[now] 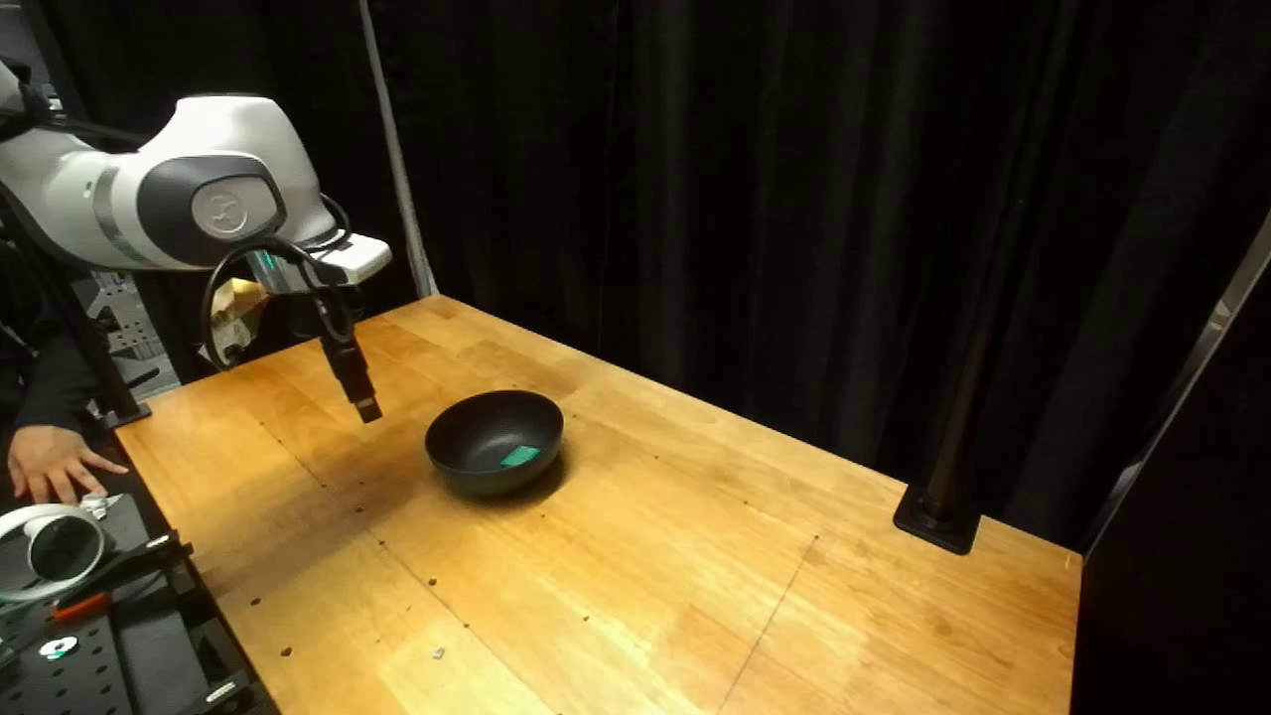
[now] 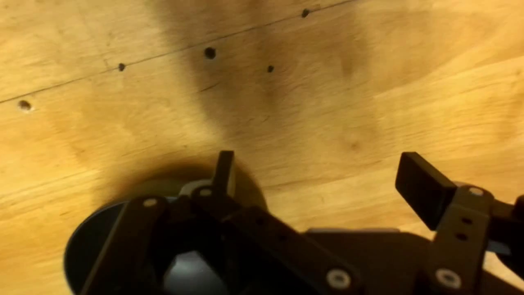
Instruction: Pick up the green object from the table and put it in the bowl
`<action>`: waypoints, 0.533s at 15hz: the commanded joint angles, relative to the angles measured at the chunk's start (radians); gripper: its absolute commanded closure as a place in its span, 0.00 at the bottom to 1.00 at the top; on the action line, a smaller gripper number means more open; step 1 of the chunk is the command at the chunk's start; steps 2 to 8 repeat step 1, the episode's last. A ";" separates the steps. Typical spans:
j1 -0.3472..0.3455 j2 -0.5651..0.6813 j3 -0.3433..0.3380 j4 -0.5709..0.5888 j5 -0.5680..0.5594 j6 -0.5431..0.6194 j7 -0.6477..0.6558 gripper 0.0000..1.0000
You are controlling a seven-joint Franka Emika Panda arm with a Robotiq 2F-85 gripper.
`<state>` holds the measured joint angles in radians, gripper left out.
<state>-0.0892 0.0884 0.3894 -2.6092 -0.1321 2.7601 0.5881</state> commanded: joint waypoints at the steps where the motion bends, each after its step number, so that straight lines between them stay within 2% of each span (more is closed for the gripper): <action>1: 0.083 -0.002 -0.062 0.018 0.090 -0.028 -0.077 0.00; 8: 0.083 -0.002 -0.062 0.018 0.090 -0.028 -0.077 0.00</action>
